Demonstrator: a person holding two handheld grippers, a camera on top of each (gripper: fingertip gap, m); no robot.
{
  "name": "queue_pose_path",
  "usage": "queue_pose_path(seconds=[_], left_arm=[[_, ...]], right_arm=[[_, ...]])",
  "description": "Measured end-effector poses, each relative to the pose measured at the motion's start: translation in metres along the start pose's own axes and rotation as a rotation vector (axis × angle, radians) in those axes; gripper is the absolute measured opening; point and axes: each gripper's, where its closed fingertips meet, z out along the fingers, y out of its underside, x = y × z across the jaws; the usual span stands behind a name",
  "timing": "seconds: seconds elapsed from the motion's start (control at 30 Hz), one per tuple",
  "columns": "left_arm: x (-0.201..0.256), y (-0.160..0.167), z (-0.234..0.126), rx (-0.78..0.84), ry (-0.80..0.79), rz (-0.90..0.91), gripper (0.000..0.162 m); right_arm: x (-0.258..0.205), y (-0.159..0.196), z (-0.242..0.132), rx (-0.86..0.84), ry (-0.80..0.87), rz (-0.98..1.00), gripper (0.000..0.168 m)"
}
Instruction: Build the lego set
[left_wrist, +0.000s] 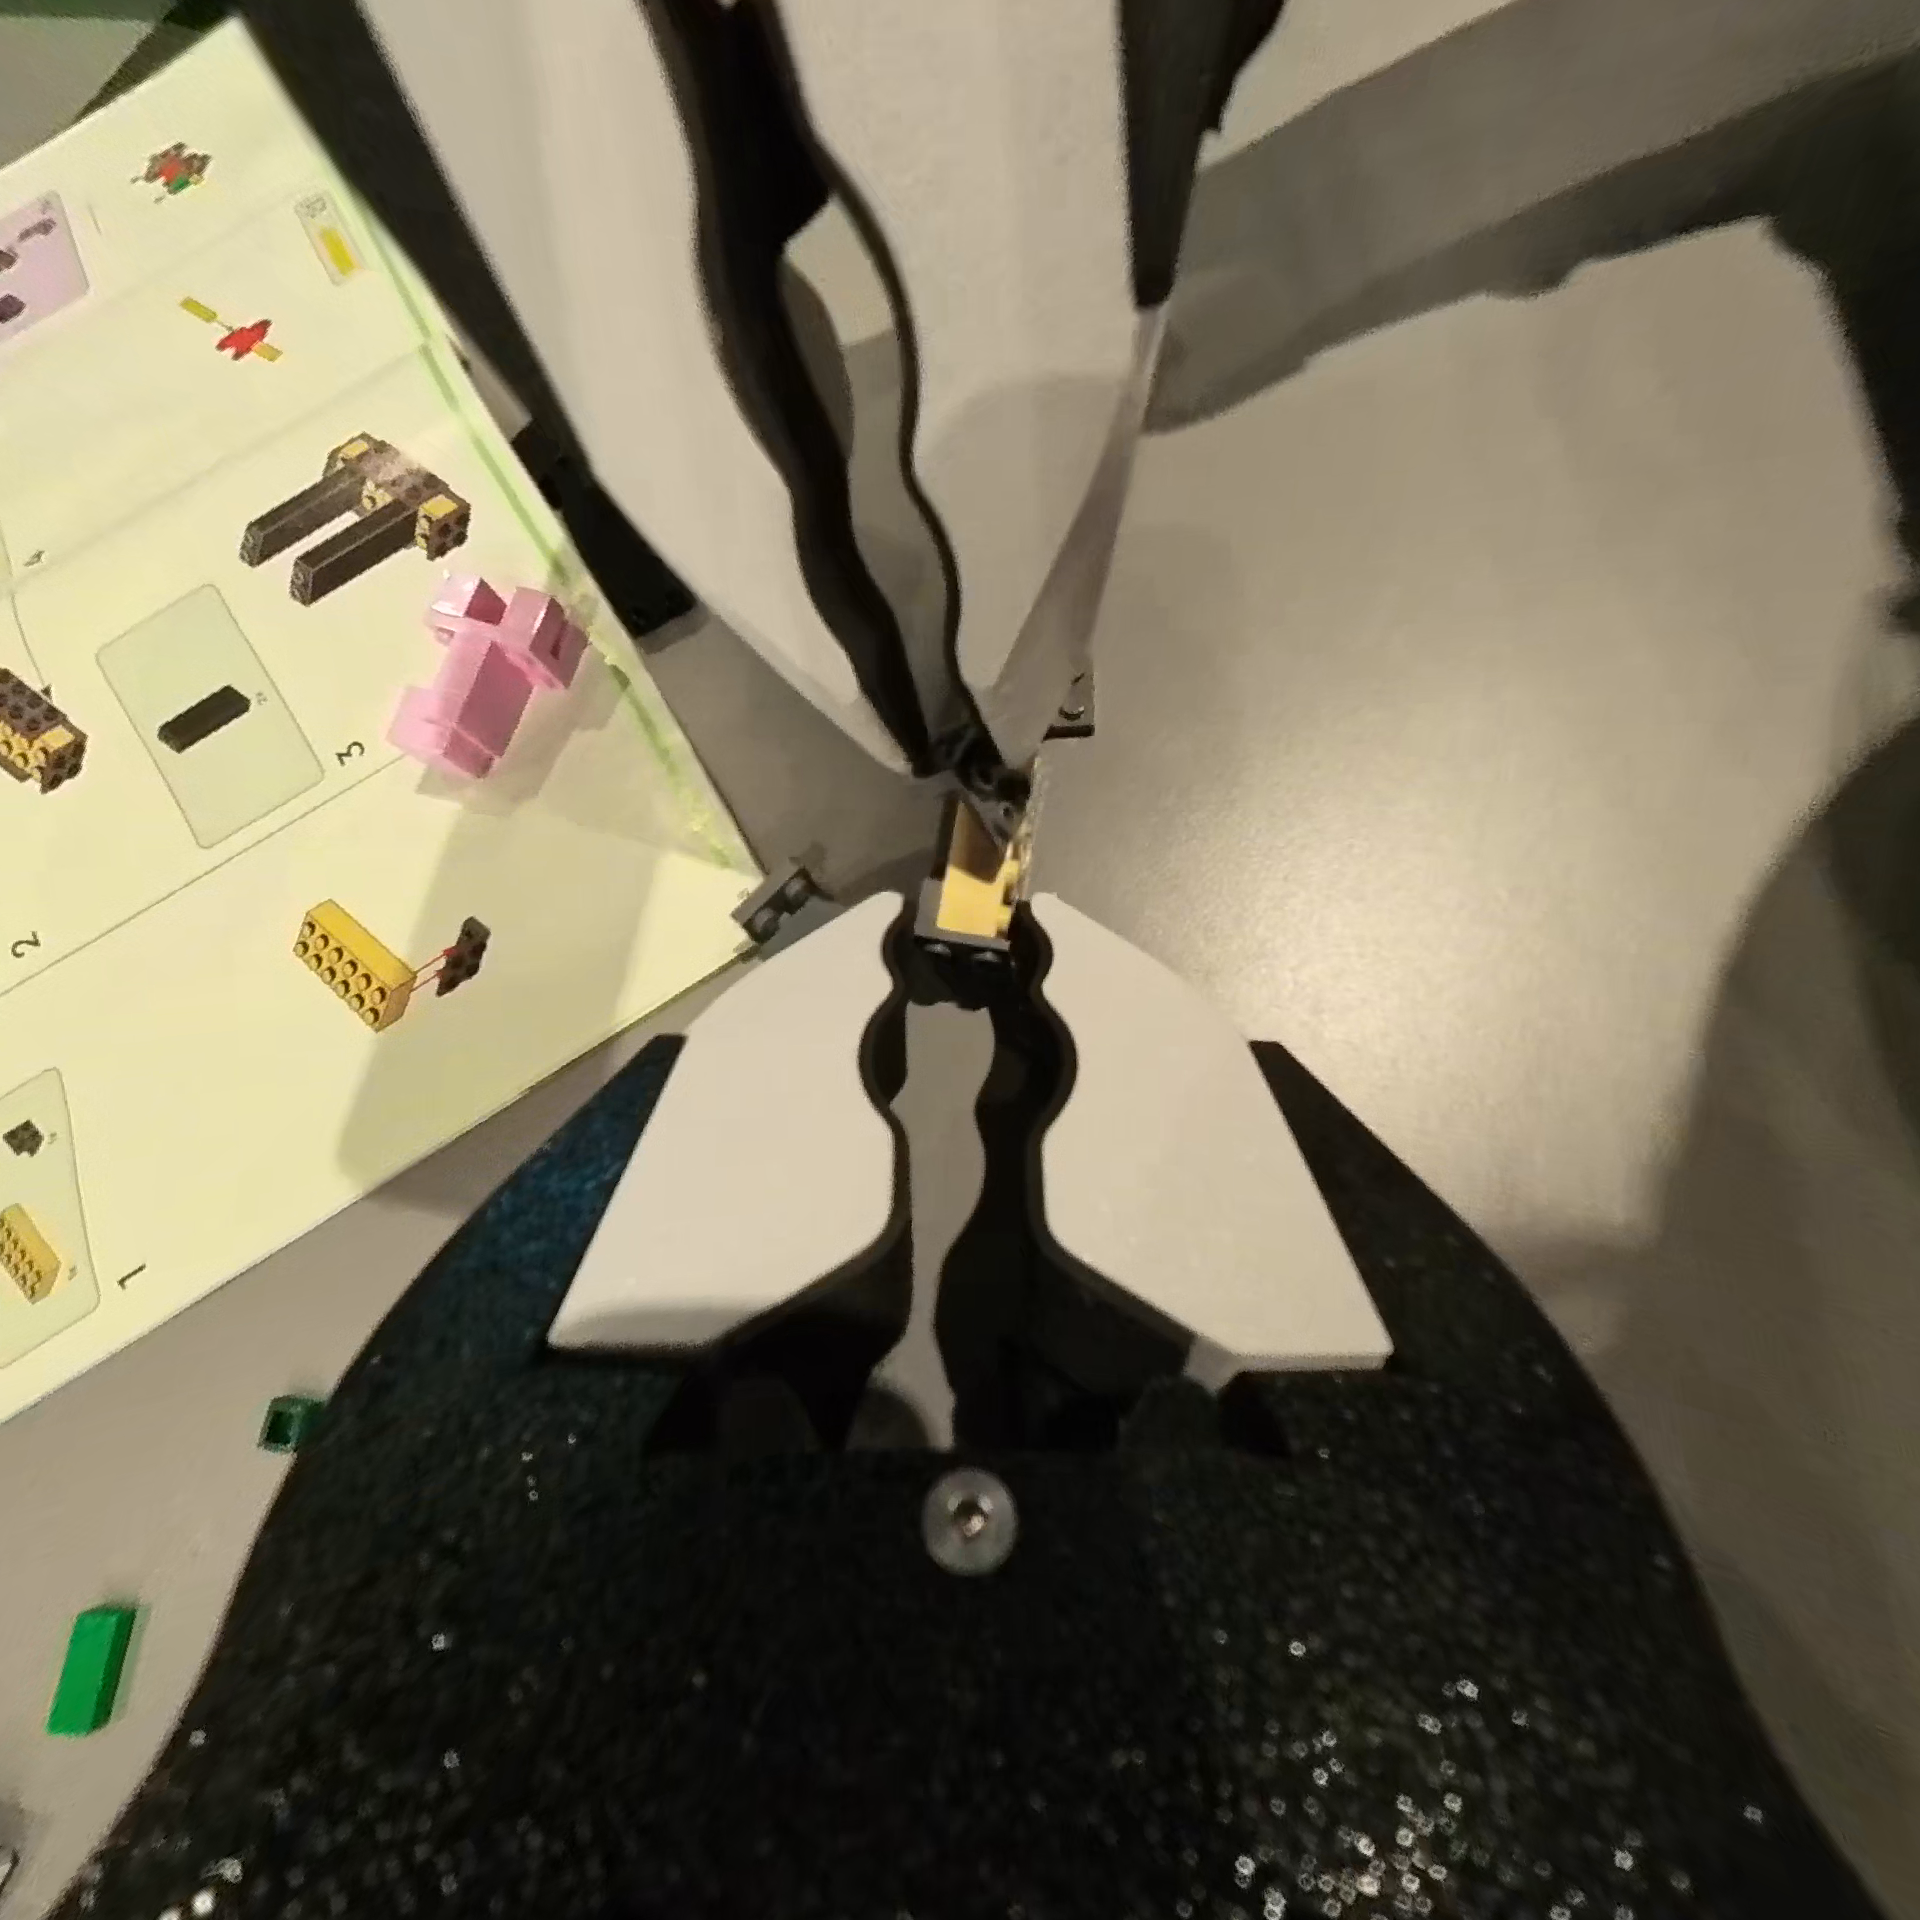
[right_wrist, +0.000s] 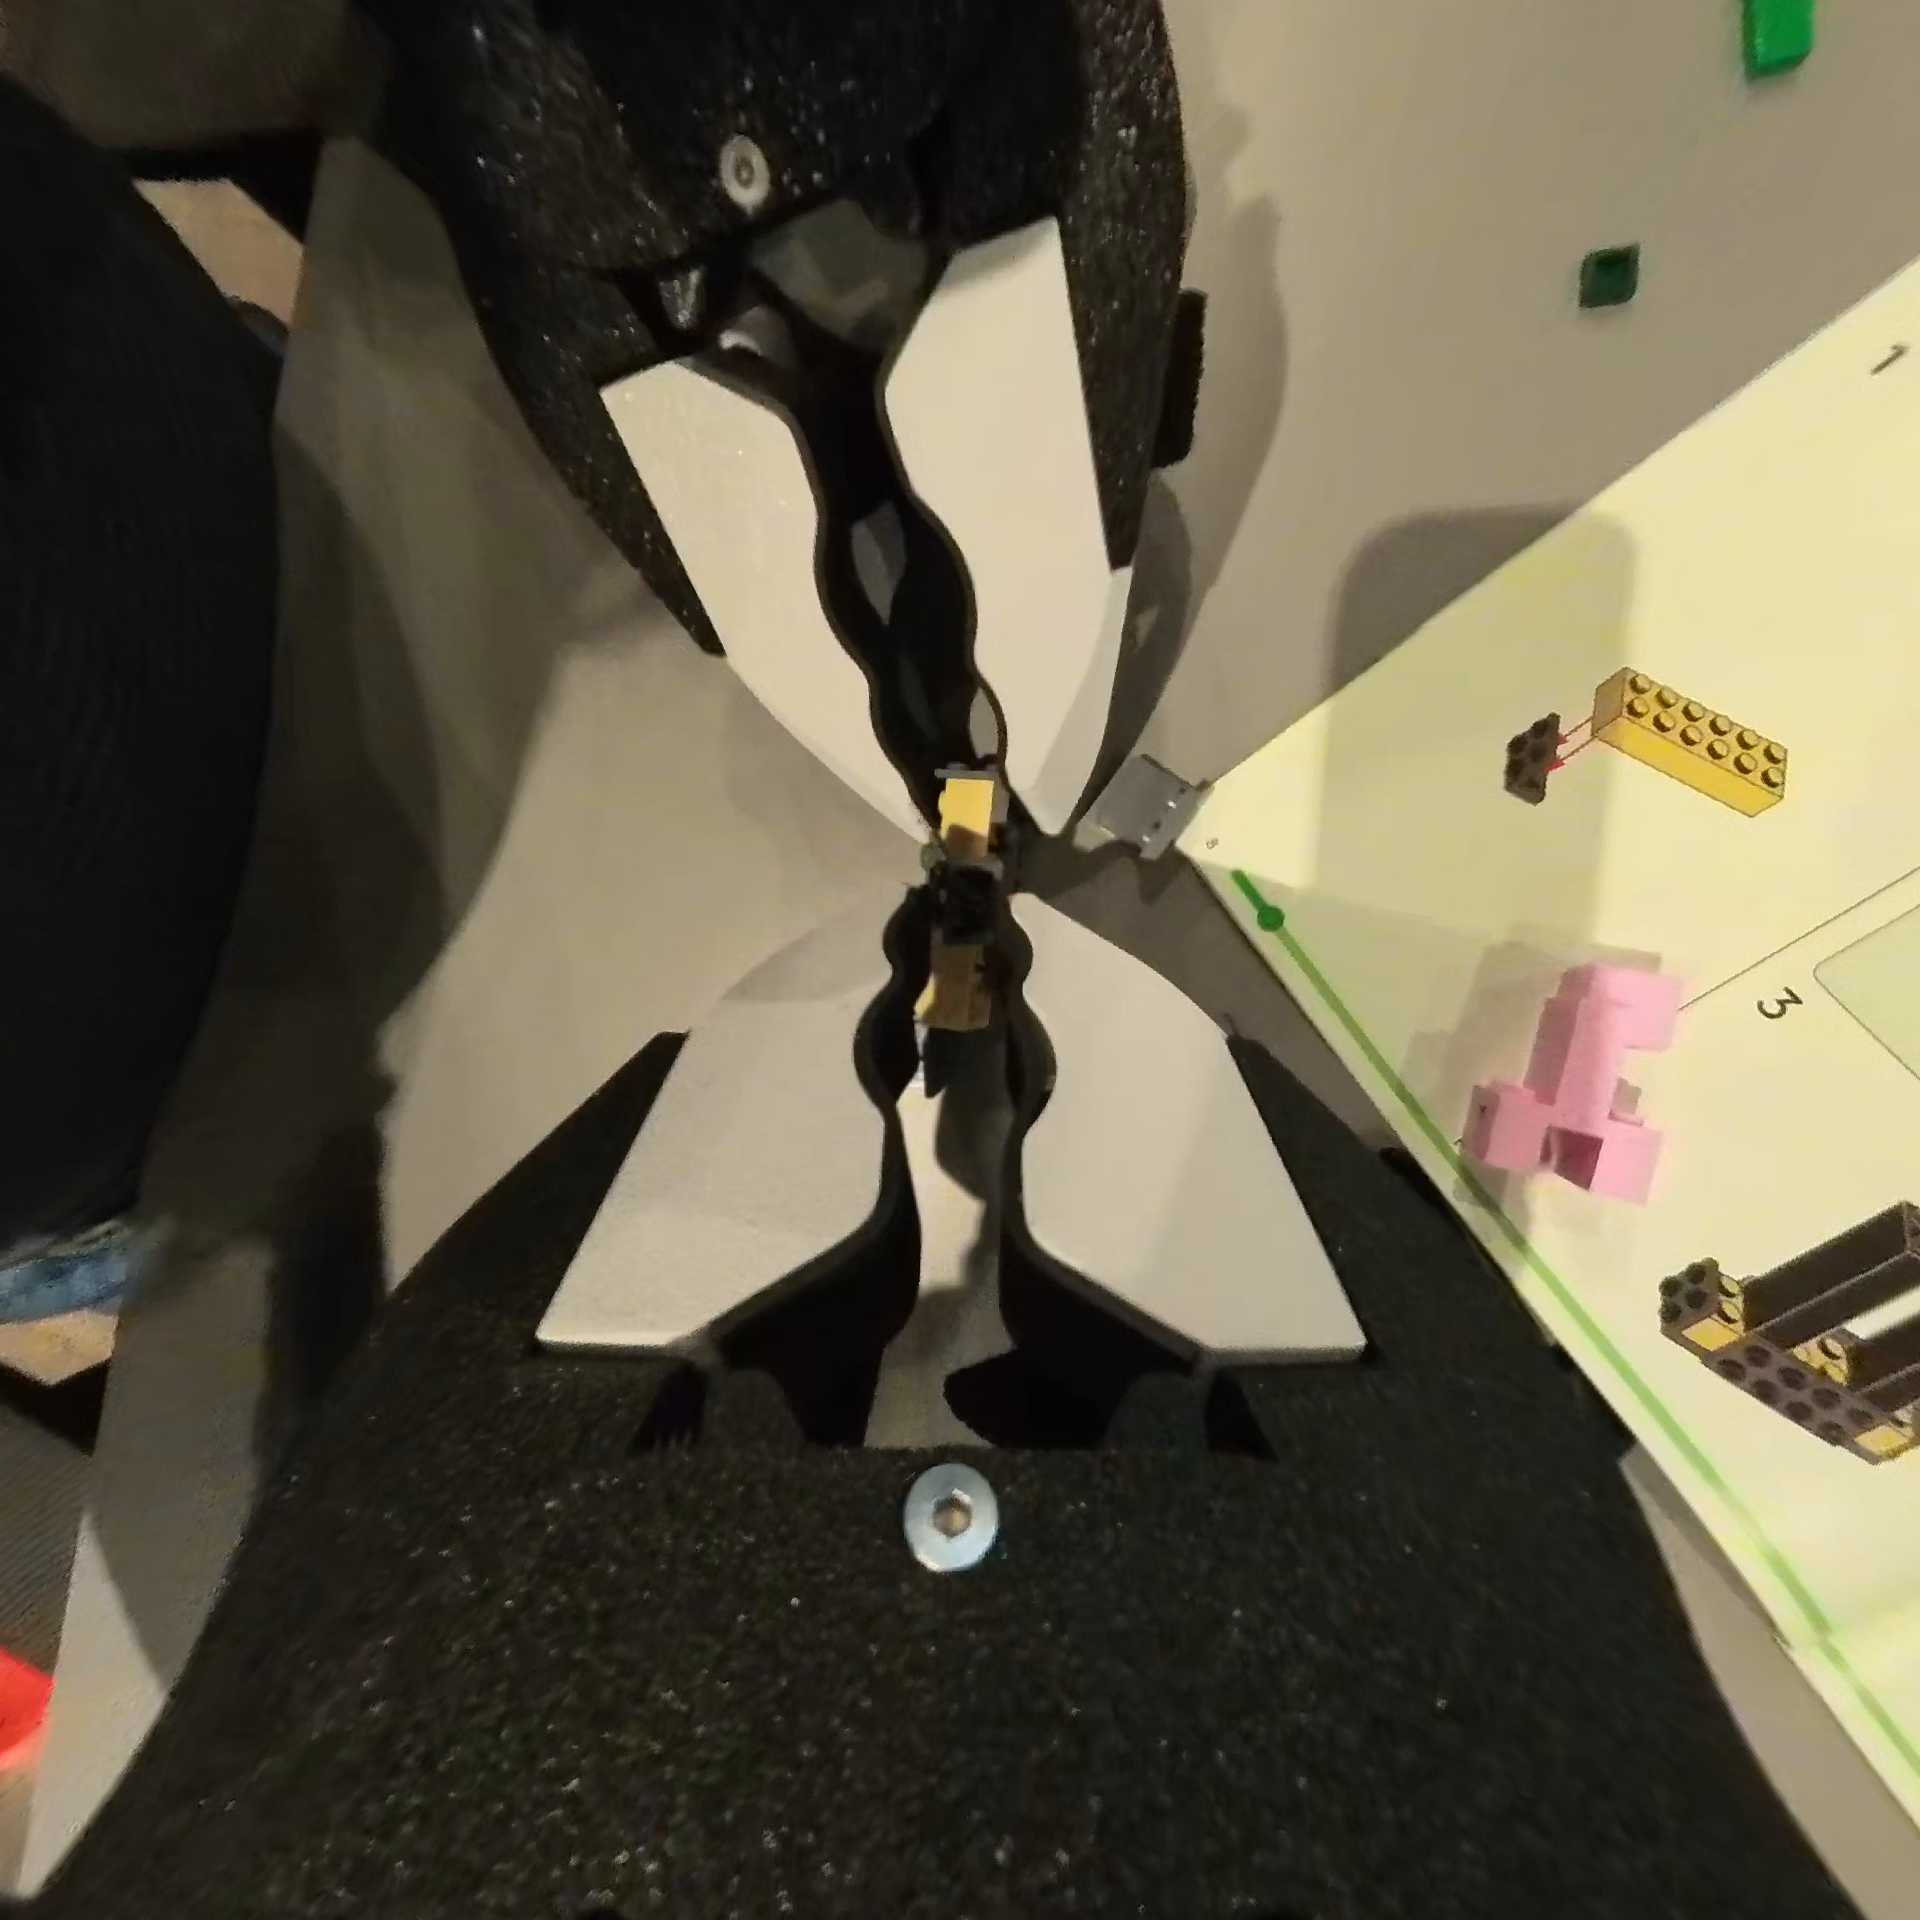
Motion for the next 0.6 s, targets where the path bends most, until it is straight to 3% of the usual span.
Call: queue_pose_path(seconds=[0.6], left_arm=[[0.001,-0.0002,0.0001,0.0,0.007,0.002,0.017]], right_arm=[[-0.0006,-0.0005,0.0067,-0.243,-0.225,0.091,0.011]])
